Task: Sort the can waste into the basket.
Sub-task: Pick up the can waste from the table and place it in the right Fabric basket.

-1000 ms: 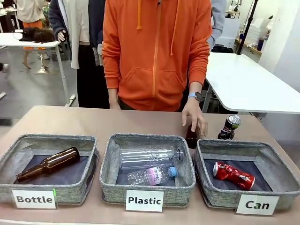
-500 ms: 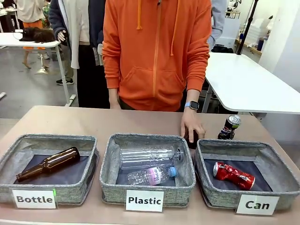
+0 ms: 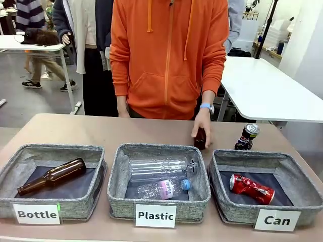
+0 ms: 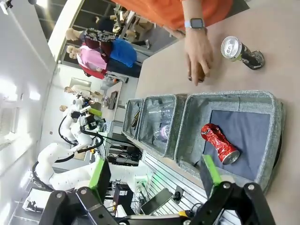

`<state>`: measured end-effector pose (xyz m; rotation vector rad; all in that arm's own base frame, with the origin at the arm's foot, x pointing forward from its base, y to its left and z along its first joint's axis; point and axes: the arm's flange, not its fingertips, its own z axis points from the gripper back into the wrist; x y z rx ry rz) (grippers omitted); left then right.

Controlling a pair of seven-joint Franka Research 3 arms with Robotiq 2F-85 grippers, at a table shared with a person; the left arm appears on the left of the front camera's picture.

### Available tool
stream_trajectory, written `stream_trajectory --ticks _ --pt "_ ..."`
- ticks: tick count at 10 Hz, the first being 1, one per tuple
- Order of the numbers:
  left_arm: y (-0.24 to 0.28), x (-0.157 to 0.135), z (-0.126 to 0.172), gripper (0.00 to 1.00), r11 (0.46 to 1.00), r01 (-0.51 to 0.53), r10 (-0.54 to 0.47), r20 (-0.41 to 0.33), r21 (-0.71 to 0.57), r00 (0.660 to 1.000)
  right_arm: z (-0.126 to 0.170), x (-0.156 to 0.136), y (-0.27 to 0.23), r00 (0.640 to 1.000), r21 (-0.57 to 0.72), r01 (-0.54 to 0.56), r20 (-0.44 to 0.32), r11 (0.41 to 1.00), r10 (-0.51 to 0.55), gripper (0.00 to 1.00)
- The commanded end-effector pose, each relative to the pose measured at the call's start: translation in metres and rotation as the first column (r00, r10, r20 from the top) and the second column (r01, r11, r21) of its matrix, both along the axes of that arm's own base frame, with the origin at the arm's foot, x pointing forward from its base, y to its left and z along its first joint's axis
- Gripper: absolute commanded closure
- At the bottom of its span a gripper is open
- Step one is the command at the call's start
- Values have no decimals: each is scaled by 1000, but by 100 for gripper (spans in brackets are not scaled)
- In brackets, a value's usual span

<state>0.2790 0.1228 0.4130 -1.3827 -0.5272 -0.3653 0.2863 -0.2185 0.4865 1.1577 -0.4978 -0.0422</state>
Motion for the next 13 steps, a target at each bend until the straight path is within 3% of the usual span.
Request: stream_trajectory --ticks 1,6,7,8,9,10,11,13 --pt "0 1 2 0 1000 -9 9 15 -1 1000 2 -2 2 1000 0 2 16 1000 -2 0" --pt "0 1 2 0 1000 -9 9 15 -1 1000 0 -1 -1 1000 0 3 0 1000 -3 0" --pt "0 1 2 0 1000 -9 9 15 -1 1000 2 10 -6 986 -171 -77 133 982 101 0" --pt "0 1 2 0 1000 -9 9 15 -1 1000 4 34 -12 947 -322 -72 276 944 166 0" --pt "0 1 2 0 1000 -9 9 15 -1 1000 7 55 -19 881 -469 -63 389 881 270 0" --pt "0 1 2 0 1000 -9 9 15 -1 1000 9 69 -22 779 -641 -40 461 766 426 0" --pt "0 1 2 0 1000 -9 9 15 -1 1000 8 80 -21 733 -719 25 485 694 477 0" --pt "0 1 2 0 1000 -9 9 15 -1 1000 -3 101 1 747 -812 97 441 575 497 0"
